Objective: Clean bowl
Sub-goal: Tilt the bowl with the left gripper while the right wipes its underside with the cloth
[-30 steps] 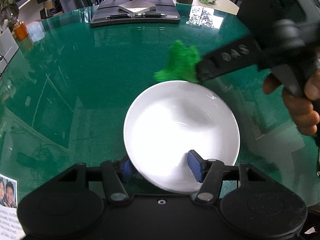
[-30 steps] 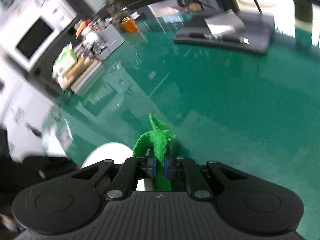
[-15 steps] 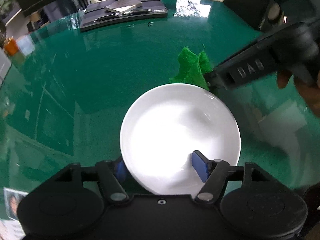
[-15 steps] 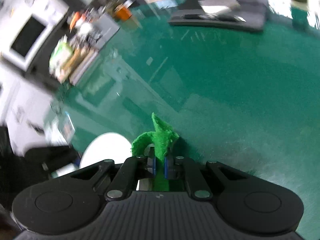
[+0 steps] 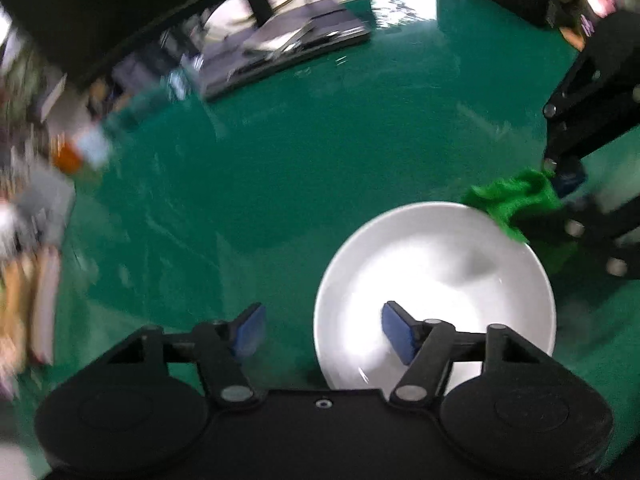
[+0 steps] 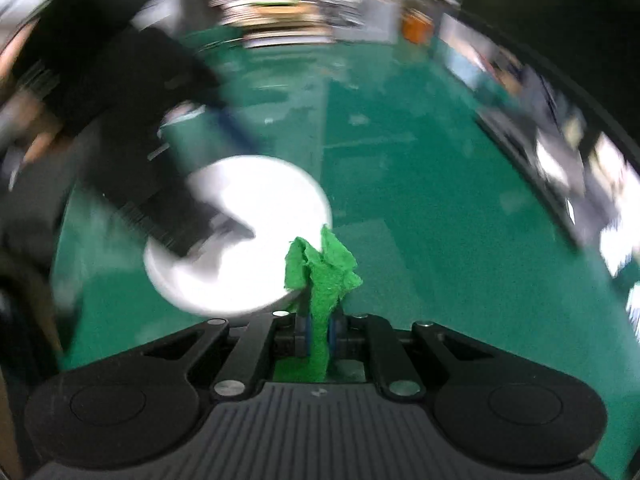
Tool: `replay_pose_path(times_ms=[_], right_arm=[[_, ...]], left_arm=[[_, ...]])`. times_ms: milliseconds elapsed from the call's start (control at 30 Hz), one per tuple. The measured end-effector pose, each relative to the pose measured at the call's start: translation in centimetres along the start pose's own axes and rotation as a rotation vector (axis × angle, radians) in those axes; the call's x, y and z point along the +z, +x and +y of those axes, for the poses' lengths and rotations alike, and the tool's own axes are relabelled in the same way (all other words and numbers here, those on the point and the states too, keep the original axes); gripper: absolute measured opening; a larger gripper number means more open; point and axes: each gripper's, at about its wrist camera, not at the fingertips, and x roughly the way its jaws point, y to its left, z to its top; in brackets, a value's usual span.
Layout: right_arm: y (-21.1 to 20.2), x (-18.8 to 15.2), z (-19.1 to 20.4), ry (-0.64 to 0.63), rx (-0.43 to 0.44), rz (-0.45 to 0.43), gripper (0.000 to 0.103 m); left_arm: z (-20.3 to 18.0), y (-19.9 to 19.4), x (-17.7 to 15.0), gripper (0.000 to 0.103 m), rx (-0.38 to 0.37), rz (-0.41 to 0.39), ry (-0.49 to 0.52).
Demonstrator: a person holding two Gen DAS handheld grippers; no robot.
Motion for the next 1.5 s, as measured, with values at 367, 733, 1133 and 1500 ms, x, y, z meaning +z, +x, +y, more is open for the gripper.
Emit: replay_pose_path(times_ms=[367,733,1133,1500], right_arm=[[0.8,1.3,0.1,-0.1,-0.042,0.021,0.011],[0.8,0.0,0.4,-0.069,-0.002,0.042,0.013],[1.3,-0.7,0.9,-0.033,-0.027,0.054,0.016],[1.1,-0.2,3.9,-0.116,0.016,0.077,0.016]], left_arm=[[-1.2,0.8,2.5,0.048,-0.105,-0.033,0.225],[2.5,-1.1,-0.2,0.075,-0.2,-0.045,-0.186],[3.4,0.1,-2.1,0.024,-0.181,0.053,-0.354],[2.3,0.3,-0.5,0.026,-0.218,0.035,-0.122]])
